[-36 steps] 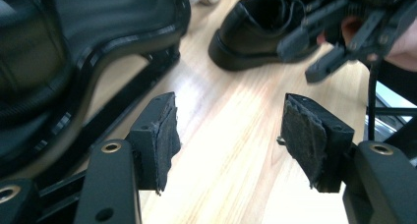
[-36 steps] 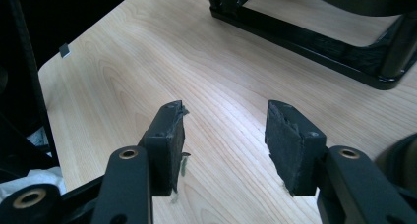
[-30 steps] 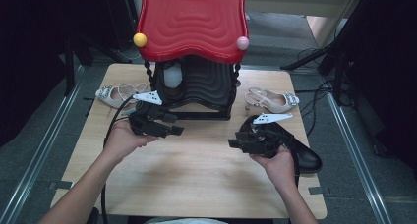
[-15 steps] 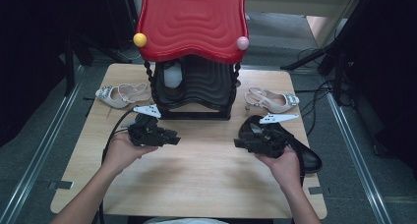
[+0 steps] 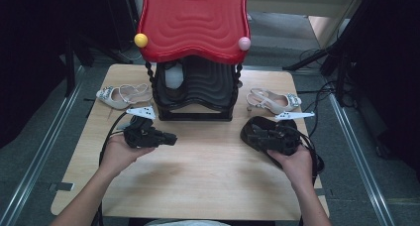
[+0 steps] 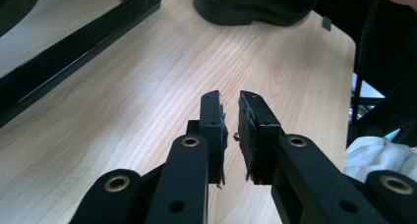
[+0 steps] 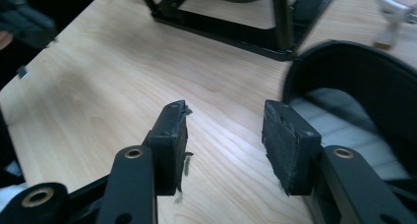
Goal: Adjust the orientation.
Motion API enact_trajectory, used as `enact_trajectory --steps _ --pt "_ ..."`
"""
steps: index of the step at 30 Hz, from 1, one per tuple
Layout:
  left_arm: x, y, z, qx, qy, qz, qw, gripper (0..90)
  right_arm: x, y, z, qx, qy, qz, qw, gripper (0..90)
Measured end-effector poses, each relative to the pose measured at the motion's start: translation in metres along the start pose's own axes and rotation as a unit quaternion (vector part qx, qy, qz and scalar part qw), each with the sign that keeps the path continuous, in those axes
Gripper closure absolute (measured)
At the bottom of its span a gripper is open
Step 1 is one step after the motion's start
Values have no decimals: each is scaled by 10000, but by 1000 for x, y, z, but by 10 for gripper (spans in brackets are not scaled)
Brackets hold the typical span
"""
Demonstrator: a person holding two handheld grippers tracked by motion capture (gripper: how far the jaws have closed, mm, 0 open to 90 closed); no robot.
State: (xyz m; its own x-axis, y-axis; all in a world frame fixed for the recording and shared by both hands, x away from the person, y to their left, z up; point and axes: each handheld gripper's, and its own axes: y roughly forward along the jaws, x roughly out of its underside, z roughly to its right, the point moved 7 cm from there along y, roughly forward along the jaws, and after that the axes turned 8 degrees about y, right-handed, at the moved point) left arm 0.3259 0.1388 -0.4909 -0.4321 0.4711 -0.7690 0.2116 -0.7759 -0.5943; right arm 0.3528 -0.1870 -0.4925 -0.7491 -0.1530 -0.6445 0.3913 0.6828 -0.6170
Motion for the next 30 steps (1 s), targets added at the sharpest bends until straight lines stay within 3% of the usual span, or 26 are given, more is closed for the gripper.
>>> enact_trajectory --steps 6,11,16,19,24,30 --pt "1 -4 0 40 -80 91 9999 769 -5 3 19 173 201 -9 9996 529" --pt "4 -5 1 9 -127 103 9999 784 -14 27 28 420 461 -325 9975 542" --pt "6 -8 1 15 -177 150 9997 799 -18 40 28 723 457 -567 9947 602" --pt "8 -10 0 9 -218 151 9996 798 -20 51 24 634 605 -758 9933 620" --pt "9 -12 -2 -11 -282 194 9994 788 -19 65 31 1062 558 -974 9880 714" --pt "9 -11 -6 -51 -355 168 9992 781 -19 65 35 1125 479 -922 9882 786"
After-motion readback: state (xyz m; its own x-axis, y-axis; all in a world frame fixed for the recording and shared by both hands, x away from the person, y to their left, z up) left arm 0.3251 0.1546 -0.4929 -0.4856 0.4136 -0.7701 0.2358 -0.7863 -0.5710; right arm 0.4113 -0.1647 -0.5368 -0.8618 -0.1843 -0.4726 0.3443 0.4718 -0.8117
